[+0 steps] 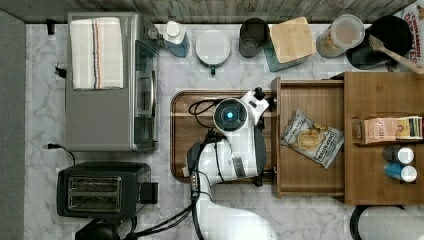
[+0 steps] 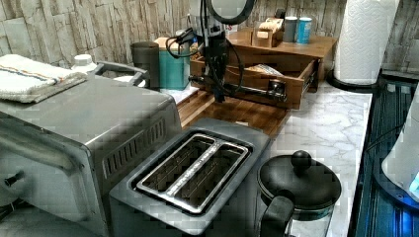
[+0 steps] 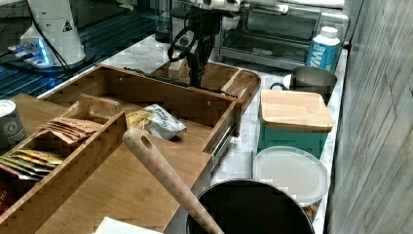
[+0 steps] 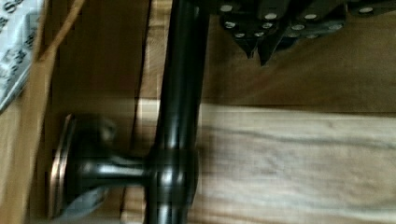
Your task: Close the drawer.
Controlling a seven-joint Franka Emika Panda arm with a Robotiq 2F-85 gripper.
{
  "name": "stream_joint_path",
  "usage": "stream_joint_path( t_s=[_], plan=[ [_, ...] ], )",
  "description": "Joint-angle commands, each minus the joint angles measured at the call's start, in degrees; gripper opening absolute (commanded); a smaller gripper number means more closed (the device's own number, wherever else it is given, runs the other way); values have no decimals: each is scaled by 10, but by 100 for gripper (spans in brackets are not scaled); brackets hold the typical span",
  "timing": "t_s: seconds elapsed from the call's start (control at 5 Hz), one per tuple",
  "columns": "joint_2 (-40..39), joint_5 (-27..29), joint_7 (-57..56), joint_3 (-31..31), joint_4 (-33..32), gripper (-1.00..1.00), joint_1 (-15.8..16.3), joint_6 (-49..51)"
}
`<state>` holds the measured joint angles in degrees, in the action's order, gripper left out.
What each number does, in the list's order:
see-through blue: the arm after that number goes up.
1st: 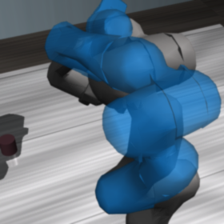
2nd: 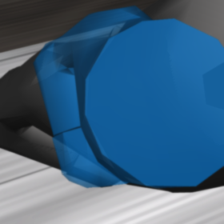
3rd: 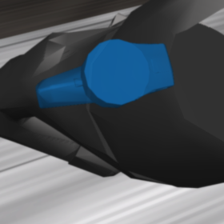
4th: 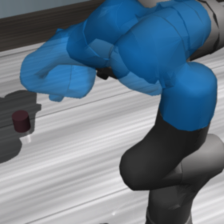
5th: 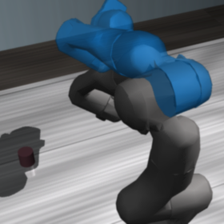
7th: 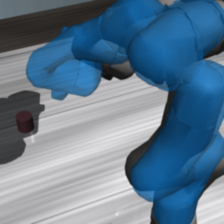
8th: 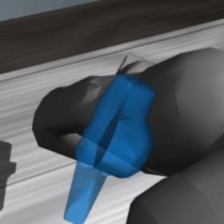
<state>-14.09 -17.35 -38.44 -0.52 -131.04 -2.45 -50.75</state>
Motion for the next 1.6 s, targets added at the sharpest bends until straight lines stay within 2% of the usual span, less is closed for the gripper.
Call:
stream_joint_path(
  t_s=[0.2,0.6,0.8,1.0,1.2,1.4,1.6],
  plan=[
    [43,-42,23,-27,-43,-100,-16,-29],
    [56,-32,-73,-55,-20,-100,-60,-41],
    [15,71,-205,-66,33,-100,-108,-48],
    [7,72,-228,-90,90,-100,-117,-13],
    [17,73,-257,-94,132,-100,-141,36],
    [-7,104,-334,-108,145,-100,-167,-28],
    [-65,181,-448,-109,233,-100,-209,15]
  ],
)
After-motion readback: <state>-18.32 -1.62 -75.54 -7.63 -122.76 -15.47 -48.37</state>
